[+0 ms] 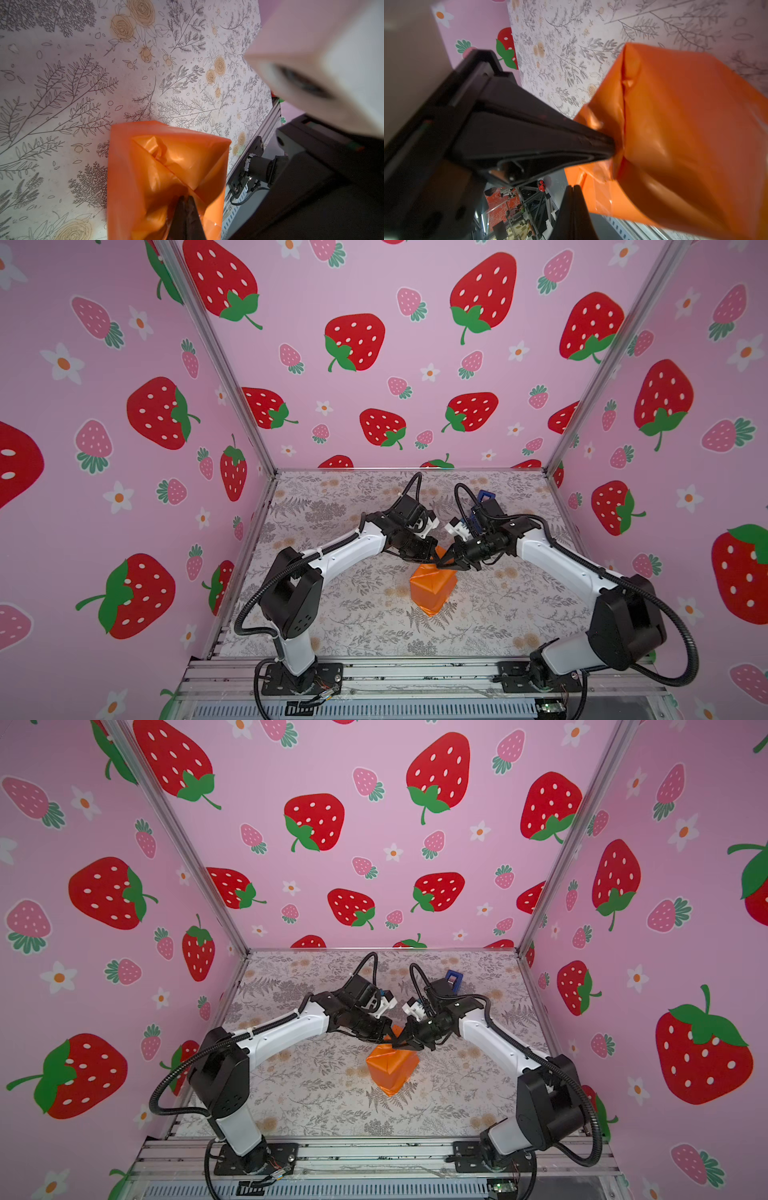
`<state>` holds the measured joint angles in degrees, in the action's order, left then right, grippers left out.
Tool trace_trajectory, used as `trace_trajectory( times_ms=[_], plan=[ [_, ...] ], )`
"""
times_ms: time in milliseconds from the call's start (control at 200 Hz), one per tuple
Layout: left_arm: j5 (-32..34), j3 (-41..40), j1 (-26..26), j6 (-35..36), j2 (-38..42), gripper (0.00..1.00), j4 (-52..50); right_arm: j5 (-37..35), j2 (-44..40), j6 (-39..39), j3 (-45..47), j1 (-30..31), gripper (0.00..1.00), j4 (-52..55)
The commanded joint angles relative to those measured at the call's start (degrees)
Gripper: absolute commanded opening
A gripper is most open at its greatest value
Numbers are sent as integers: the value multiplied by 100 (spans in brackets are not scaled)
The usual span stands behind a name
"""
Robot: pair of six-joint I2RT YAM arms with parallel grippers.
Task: Wrap a gift box in wrapping paper
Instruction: Stick the wrapping paper to the gift box, then lay the gift box flat at the center of the table.
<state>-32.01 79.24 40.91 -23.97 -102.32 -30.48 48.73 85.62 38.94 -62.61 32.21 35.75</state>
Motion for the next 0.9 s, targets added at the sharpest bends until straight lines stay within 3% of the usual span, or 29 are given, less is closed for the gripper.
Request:
trace_trajectory(
  times_ms=[0,205,435,610,895],
  plan=[
    [570,-178,95,83,-428,0,-852,122,211,257,157,42,0,-502],
    [607,-156,94,110,-446,0,-891,-563,24,-431,381,66,0,669],
    [747,-128,93,157,-464,0,-1018,-4,-911,-270,894,102,0,892],
    [1004,-37,56,245,-499,0,-1201,-164,-1093,-389,639,62,0,1192],
    [1389,-304,-937,431,17,1,-1455,-1012,-1014,-112,756,-58,1,688]
  ],
)
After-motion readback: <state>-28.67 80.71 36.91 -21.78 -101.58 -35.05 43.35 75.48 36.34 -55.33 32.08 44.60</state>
